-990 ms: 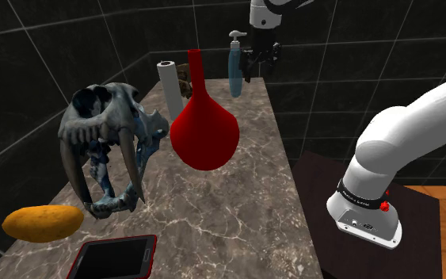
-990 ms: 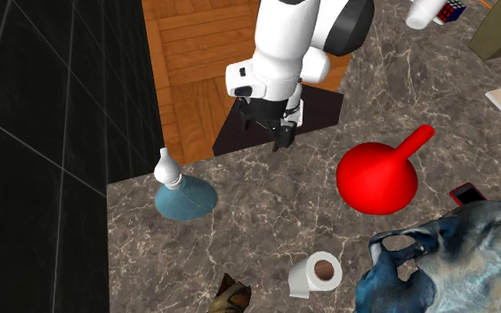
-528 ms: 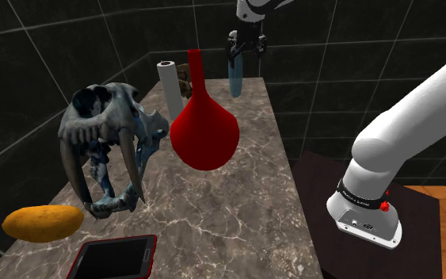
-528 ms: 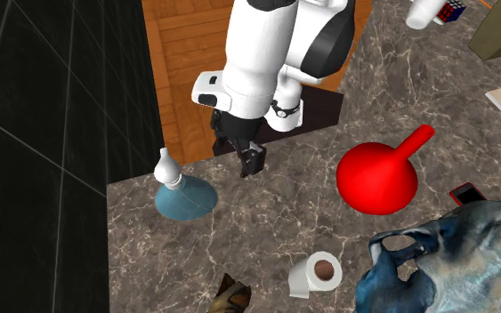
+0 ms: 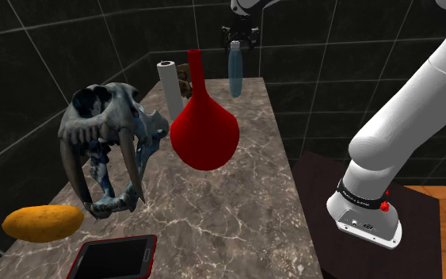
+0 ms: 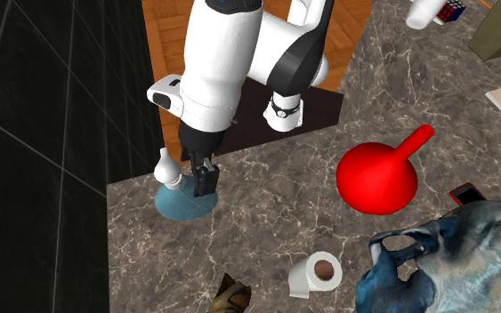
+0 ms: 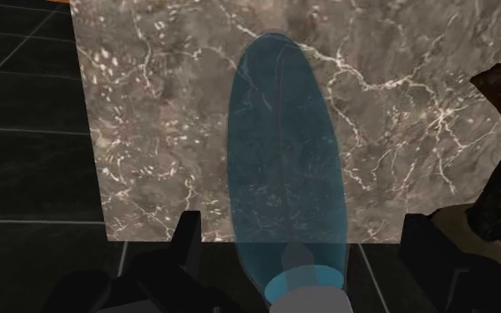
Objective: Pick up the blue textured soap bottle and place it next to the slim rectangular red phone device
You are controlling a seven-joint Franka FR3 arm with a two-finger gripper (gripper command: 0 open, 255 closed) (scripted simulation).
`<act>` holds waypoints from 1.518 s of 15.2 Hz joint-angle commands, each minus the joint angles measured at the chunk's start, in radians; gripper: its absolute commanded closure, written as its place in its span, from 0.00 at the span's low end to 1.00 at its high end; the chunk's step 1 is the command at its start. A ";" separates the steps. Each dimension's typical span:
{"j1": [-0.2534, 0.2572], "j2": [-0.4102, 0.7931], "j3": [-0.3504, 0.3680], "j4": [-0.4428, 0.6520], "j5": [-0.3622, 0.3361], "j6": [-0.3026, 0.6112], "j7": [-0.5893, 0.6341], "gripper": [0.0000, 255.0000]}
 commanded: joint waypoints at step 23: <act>-0.010 0.044 -0.002 -0.042 -0.018 0.093 0.023 1.00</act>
